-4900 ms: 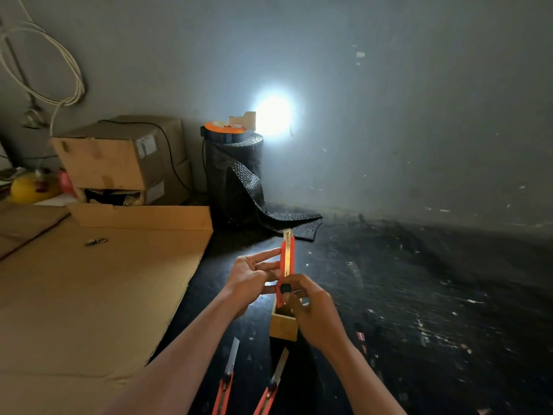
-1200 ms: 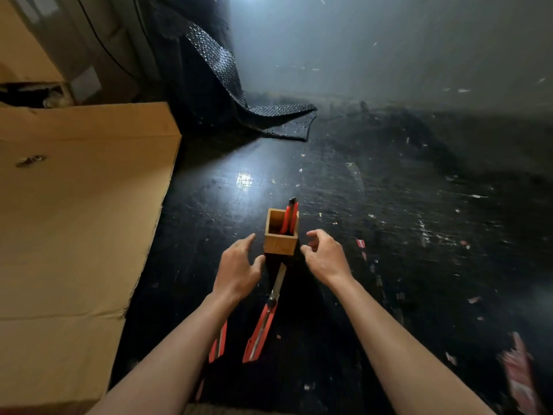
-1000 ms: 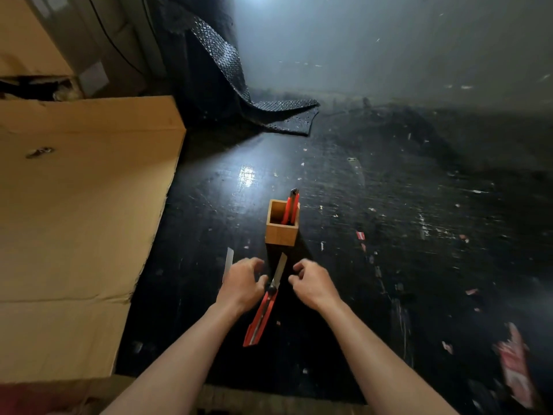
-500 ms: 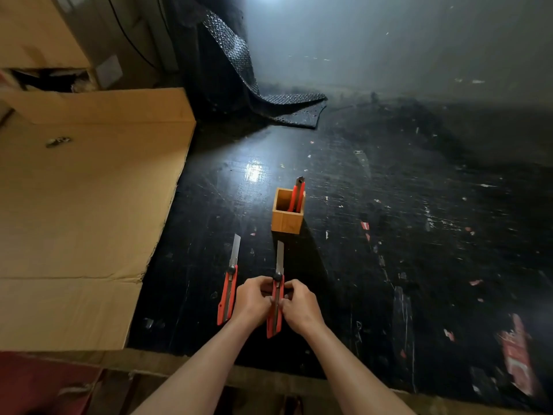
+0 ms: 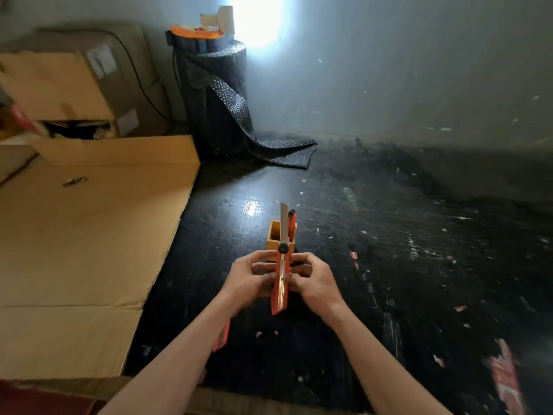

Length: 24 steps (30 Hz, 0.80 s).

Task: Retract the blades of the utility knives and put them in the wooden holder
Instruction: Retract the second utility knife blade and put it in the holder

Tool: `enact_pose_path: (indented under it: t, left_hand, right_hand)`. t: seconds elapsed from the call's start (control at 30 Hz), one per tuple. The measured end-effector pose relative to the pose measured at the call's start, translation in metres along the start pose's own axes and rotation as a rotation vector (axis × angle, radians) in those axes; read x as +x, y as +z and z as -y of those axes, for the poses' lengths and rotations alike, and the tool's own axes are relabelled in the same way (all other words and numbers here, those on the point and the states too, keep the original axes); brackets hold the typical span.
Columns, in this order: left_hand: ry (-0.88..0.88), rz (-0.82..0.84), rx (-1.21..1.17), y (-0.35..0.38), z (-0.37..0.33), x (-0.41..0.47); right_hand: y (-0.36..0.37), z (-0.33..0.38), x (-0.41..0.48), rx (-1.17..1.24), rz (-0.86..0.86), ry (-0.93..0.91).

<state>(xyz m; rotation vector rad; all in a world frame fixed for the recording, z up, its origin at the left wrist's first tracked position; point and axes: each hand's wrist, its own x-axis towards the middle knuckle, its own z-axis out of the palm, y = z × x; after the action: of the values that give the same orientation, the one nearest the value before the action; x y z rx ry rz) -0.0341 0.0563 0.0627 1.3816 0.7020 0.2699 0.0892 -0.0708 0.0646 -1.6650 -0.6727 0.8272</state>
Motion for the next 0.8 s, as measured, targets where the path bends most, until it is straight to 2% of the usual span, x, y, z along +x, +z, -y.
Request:
enact_pose_path:
  t: [0.2, 0.33, 0.47, 0.6, 0.8]
  left_hand:
    - [0.145, 0.021, -0.049, -0.001, -0.077, 0.009]
    - [0.205, 0.009, -0.023, -0.001, -0.112, 0.011]
    - [0.235, -0.013, -0.006, 0.003, -0.129, 0.011]
    - [0.277, -0.039, 0.008, 0.007, -0.138, 0.007]
    - [0.261, -0.04, -0.026, 0.005, -0.14, 0.001]
  right_hand:
    - [-0.017, 0.063, 0.023, -0.038, -0.043, -0.168]
    - [-0.028, 0.109, 0.037, -0.201, -0.162, -0.319]
    - [-0.034, 0.145, 0.046, -0.365, -0.174, -0.409]
    - [-0.036, 0.154, 0.044, -0.399, -0.209, -0.452]
    - [-0.036, 0.15, 0.037, -0.367, -0.14, -0.452]
